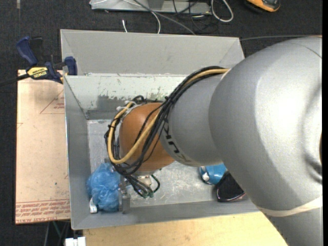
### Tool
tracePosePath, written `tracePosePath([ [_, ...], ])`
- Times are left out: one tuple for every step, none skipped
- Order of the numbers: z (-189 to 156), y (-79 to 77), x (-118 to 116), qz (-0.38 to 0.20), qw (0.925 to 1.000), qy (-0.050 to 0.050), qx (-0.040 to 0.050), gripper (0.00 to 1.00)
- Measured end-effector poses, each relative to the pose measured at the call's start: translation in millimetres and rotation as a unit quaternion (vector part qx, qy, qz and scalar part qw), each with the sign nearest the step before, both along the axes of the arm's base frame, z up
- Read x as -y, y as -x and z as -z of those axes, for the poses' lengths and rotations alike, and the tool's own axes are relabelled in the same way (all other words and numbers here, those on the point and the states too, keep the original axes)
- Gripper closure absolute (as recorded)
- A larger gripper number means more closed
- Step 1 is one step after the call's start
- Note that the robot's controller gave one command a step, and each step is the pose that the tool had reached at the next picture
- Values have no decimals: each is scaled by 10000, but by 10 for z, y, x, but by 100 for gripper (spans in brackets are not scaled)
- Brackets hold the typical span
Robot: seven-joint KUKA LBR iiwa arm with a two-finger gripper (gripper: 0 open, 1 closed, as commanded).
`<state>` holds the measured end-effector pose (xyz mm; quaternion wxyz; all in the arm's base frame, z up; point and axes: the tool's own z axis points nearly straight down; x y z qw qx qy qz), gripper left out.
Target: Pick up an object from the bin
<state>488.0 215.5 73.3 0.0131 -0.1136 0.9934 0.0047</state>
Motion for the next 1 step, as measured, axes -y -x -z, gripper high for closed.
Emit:
tracePosePath([
  [-83, 20, 68, -686, 9976, 5, 52, 0],
])
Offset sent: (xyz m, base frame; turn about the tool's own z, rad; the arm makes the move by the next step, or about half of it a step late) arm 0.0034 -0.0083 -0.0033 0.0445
